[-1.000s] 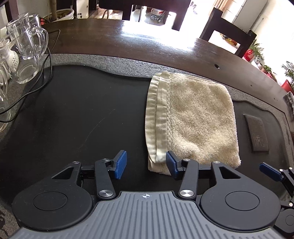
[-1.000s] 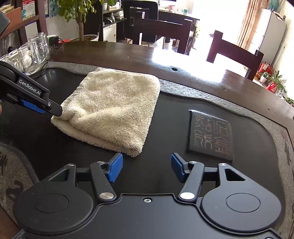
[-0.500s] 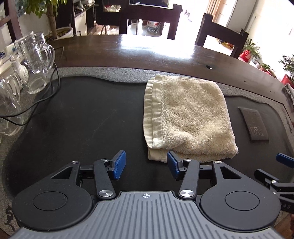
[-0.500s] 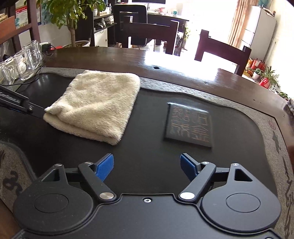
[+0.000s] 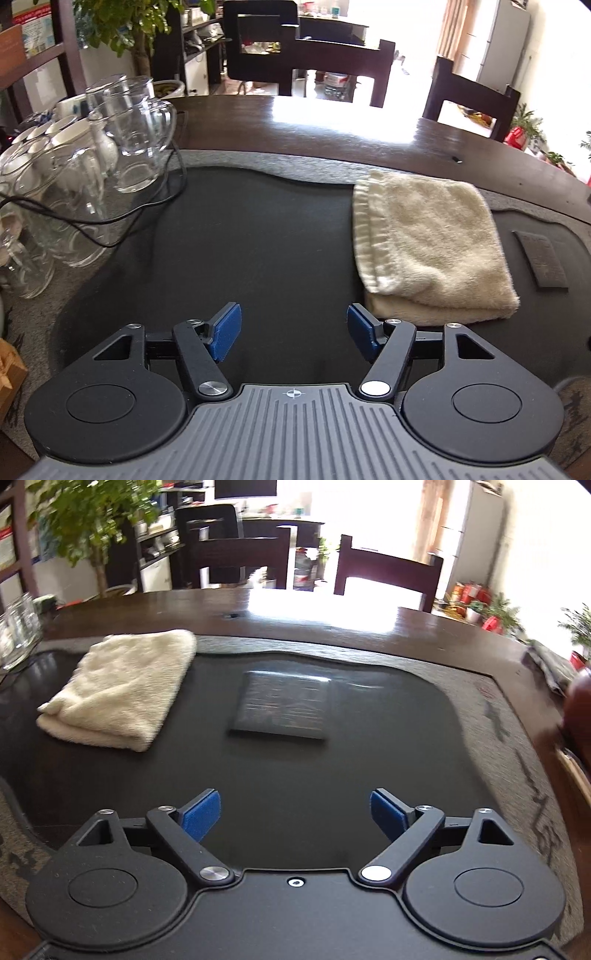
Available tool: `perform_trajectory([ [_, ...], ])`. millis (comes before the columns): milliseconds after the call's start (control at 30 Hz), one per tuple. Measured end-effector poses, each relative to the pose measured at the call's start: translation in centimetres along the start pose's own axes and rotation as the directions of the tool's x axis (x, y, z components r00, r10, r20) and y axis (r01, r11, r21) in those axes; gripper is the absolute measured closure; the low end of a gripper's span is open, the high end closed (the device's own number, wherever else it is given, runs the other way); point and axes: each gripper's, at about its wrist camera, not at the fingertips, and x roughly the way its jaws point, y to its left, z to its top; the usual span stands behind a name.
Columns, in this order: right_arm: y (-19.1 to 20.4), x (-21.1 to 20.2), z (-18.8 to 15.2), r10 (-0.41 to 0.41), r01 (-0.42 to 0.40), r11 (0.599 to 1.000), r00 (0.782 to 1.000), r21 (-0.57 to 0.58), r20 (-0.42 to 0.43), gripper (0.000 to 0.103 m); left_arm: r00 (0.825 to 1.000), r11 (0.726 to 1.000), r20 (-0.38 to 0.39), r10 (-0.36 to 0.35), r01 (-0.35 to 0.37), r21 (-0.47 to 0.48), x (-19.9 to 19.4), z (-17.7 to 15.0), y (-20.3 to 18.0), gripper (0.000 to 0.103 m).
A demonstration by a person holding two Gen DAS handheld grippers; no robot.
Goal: Fold towel
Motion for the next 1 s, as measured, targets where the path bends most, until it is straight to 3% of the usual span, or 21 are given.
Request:
perform_trajectory([
  [233, -4.7, 0.0, -1.0, -0.068, 0.066, 0.996, 0.997, 0.067, 0.026, 0.007, 0.997, 0.996, 0.024, 0.078, -0.077, -0.043, 0.3, -0.9, 3.0, 0.038],
  [500, -11.0, 1.3, -2.4, -0.173, 0.171, 0.971, 0.985, 0.164, -0.006, 0.007, 0.989, 0.986, 0.051, 0.138, -0.133, -0.098, 0.6, -1.6, 5.5, 0.038],
  [667, -14.0, 1.9, -3.3, -0.193, 0.187, 0.956, 0.981, 0.225, 0.002, 0.007, 0.983, 0.981, 0.064, 0.172, -0.164, -0.107, 0.9, -2.0, 6.3, 0.038],
  [1000, -17.7, 3.9, -3.8, -0.193, 0.181, 0.948, 0.981, 0.263, 0.020, 0.007, 0.984, 0.986, 0.101, 0.147, -0.138, -0.090, 1.8, -2.4, 6.9, 0.038],
])
